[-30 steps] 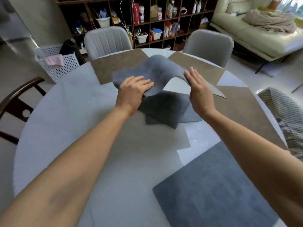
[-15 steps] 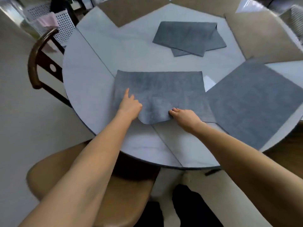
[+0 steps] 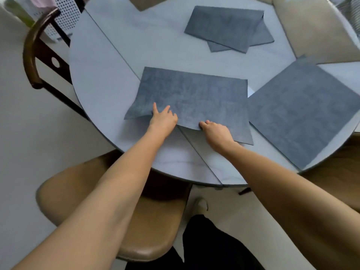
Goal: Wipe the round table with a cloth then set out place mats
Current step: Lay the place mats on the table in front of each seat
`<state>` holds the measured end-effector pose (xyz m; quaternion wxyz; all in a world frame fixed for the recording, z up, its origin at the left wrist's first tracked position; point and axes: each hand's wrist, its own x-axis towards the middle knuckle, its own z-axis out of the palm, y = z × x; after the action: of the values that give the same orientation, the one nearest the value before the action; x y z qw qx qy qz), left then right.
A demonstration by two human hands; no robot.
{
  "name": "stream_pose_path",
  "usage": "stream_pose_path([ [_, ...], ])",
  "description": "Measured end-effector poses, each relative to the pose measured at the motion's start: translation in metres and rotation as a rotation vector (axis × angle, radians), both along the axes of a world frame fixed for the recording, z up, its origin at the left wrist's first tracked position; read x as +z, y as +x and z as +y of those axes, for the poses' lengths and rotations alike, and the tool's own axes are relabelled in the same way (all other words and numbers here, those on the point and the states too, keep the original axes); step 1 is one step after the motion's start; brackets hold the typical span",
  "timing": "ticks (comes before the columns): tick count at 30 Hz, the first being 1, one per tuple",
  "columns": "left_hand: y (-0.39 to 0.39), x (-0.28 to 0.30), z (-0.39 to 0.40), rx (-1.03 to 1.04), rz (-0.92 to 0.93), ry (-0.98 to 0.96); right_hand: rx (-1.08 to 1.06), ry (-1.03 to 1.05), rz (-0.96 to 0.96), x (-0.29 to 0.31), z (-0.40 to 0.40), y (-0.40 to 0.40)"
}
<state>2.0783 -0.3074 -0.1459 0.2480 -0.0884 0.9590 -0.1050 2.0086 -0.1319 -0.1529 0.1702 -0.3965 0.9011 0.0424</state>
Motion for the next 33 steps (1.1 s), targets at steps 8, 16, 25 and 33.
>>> stream_pose_path([
  [8,0.013,-0.018,-0.04,-0.041,0.043,0.059,-0.348,-0.242,-0.05,-0.022,-0.036,0.051],
  [16,0.053,-0.047,-0.084,-0.19,0.035,0.174,-0.662,-0.114,0.104,-0.031,-0.09,0.111],
  [25,0.084,-0.052,-0.091,-0.231,0.046,0.267,-0.709,-0.071,0.143,-0.03,-0.101,0.138],
  [33,0.096,-0.051,-0.1,-0.306,0.048,0.238,-0.719,-0.054,0.186,-0.022,-0.11,0.151],
])
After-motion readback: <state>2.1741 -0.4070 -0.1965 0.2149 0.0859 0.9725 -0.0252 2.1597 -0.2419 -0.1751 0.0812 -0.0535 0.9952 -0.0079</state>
